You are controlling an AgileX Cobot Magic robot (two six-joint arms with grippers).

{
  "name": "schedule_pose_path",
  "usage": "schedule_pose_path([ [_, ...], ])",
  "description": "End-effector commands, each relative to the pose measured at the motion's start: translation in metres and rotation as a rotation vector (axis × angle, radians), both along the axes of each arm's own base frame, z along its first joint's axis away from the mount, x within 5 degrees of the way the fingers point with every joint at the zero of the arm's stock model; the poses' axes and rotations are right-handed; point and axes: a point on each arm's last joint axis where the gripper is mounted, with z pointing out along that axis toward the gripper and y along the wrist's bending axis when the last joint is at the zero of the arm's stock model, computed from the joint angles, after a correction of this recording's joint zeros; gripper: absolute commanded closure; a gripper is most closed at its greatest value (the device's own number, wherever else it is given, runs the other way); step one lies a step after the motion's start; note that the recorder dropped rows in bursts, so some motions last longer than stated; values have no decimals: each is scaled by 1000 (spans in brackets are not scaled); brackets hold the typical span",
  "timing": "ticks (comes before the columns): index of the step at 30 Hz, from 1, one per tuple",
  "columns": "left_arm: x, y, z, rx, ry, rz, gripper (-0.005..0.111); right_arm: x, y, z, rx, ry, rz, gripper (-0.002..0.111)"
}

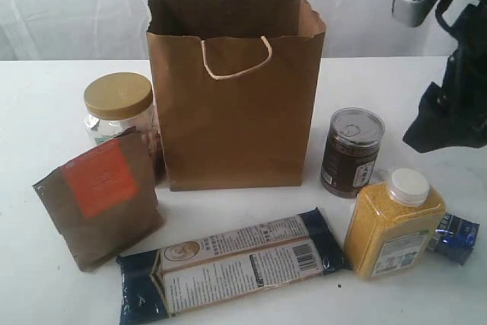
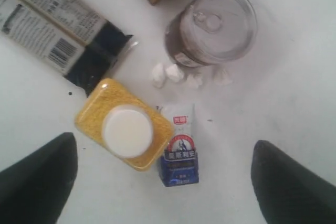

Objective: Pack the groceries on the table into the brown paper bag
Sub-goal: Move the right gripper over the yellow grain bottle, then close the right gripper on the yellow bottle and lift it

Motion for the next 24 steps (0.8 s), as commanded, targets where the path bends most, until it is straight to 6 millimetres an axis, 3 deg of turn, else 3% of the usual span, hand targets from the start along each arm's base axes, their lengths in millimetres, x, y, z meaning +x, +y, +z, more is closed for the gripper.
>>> schedule_pose_path([
  [1,0,0,-1,-4,-1,0,107,-6,3,-21,-33,52,166,26],
  [6,0,0,-1,-4,-1,0,107,-14,1,-49,-97,122,314,26],
  [9,0,0,-1,-4,-1,0,107,-16,-1,-60,-127,129,383,32],
  [24,0,0,-1,-3,-2,-1,107,22,9,-105,-155,119,438,34],
])
